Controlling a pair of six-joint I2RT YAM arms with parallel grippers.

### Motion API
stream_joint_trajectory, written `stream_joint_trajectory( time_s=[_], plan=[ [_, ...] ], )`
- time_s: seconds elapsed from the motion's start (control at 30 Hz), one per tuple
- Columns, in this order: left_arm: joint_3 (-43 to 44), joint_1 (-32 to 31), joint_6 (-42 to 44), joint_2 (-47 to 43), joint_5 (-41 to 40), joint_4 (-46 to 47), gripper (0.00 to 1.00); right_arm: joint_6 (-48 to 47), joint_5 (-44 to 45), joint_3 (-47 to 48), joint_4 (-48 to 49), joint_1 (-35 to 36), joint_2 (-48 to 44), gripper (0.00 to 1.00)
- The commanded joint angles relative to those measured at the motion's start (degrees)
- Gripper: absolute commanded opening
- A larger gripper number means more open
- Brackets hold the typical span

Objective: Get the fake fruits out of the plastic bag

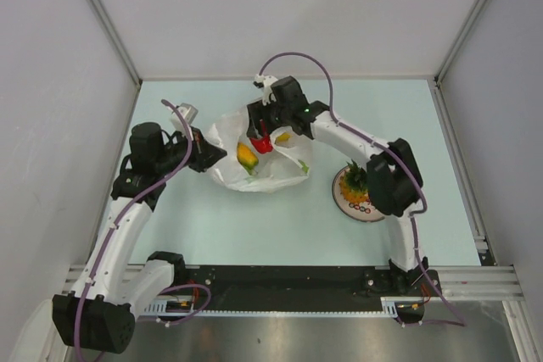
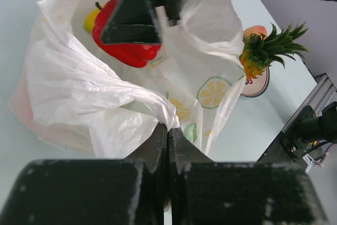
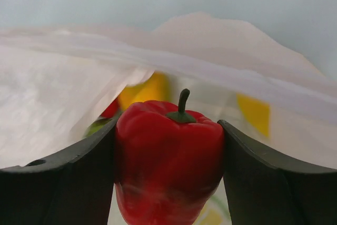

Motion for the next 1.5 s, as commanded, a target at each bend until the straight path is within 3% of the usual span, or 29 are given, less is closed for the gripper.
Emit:
stream_joint_trajectory(
  time_s=[0.0, 0.17, 0.27, 0.5, 0.63, 0.9, 1.07, 1.2, 1.3, 1.47],
  plan=[
    [1.7, 0.2, -0.2, -0.5, 0.3, 5.2, 0.0, 4.2, -8.9, -5.6, -3.8, 1.4, -10.6, 0.63],
    [2.2, 0.2, -0.9, -0.2, 0.2, 7.5, 0.0, 1.7, -11.2, -14.7, -5.4, 1.7, -17.2, 0.63],
    [2.2, 0.2, -0.9, -0.2, -0.6, 7.5, 0.0, -2.4, -14.9, -16.4, -5.5, 1.4, -23.6, 0.56],
    [0.9, 0.3, -1.1, -1.4, -1.5, 7.8, 0.01, -25.0, -17.4, -17.0, -14.4, 3.3, -44.9, 0.47],
    [0.1, 0.2, -1.7, -1.2, -1.6, 8.9, 0.01, -39.4, -13.0, -29.4, -21.3, 6.0, -56.4, 0.45],
    [-0.1, 0.3, -1.8, -0.5, -1.6, 9.0, 0.01, -52.4, -7.3, -40.3, -33.6, 13.3, -69.9, 0.37],
    [-0.1, 0.3, -1.3, -1.2, -1.9, 8.7, 0.01, -53.2, -0.8, -48.4, -35.8, 13.1, -84.0, 0.36],
    [0.0, 0.3, -0.4, -1.4, -2.6, 7.8, 0.01, -44.0, 3.0, -51.3, -39.7, 10.2, -90.5, 0.36],
    [0.1, 0.2, -0.2, -0.9, -2.5, 7.3, 0.01, -38.9, 6.4, -52.3, -42.4, 7.7, -93.9, 0.36],
    [0.5, 0.3, -0.5, 0.7, -2.3, 7.7, 0.01, -39.1, 8.9, -53.8, -40.8, -1.5, -95.2, 0.35]
  ],
)
